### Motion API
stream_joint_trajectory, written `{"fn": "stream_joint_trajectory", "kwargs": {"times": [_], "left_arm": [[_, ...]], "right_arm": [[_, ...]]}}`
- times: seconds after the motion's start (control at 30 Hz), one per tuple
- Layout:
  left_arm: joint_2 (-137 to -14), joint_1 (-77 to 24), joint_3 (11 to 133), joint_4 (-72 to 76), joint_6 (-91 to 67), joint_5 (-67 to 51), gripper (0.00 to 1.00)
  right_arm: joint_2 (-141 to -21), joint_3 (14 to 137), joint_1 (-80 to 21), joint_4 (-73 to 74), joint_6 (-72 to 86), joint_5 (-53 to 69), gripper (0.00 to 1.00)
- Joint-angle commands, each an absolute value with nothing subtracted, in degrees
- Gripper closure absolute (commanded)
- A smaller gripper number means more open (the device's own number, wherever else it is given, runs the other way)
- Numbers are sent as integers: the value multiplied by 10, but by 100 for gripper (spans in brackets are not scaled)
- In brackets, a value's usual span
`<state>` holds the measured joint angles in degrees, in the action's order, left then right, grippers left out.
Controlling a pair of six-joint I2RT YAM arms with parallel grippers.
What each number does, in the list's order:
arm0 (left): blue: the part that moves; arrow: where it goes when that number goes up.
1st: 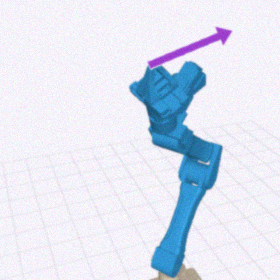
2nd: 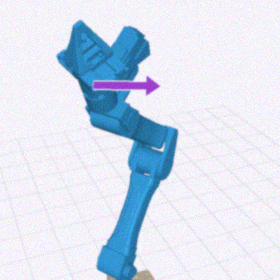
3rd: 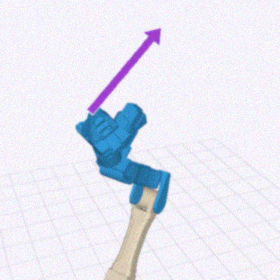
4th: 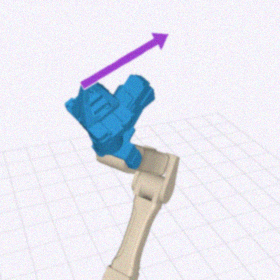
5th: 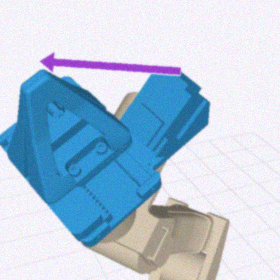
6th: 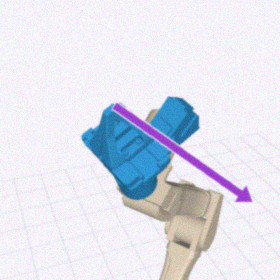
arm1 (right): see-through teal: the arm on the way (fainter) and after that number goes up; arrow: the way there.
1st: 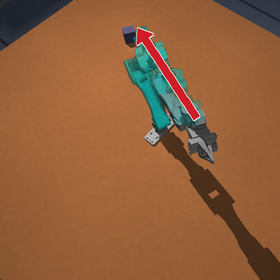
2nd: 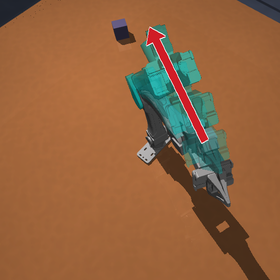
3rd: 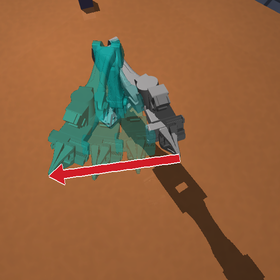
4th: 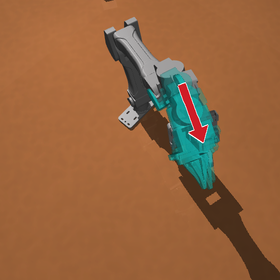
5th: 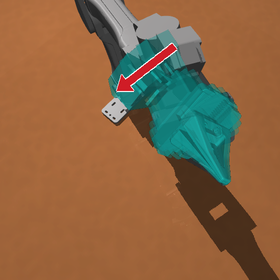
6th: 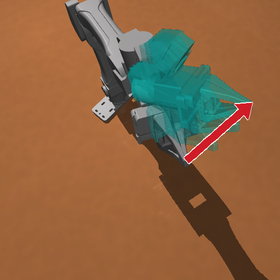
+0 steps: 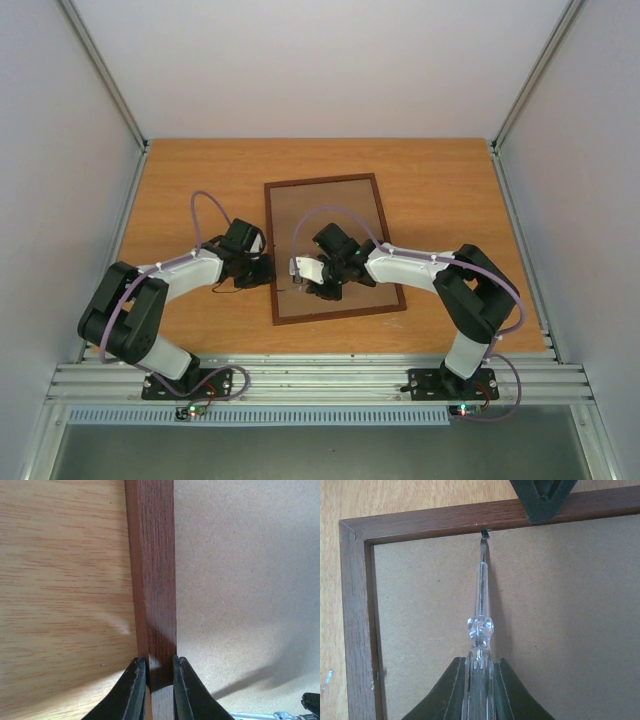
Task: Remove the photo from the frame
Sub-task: Release the photo frame item from the photo frame.
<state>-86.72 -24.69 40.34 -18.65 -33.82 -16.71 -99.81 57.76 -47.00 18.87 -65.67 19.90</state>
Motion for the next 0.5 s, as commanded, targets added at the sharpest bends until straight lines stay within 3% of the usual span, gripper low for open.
{"fn": "stream_joint_trajectory", "kwargs": {"times": [0.0, 0.47], "left_arm": [[-874, -249, 392, -190, -306, -201, 94], [-851, -249, 352, -148, -355, -233, 97]], "right_arm": [[-1015, 588, -481, 205, -661, 211, 99], [-1025, 575, -483, 108, -623, 258, 99]]}}
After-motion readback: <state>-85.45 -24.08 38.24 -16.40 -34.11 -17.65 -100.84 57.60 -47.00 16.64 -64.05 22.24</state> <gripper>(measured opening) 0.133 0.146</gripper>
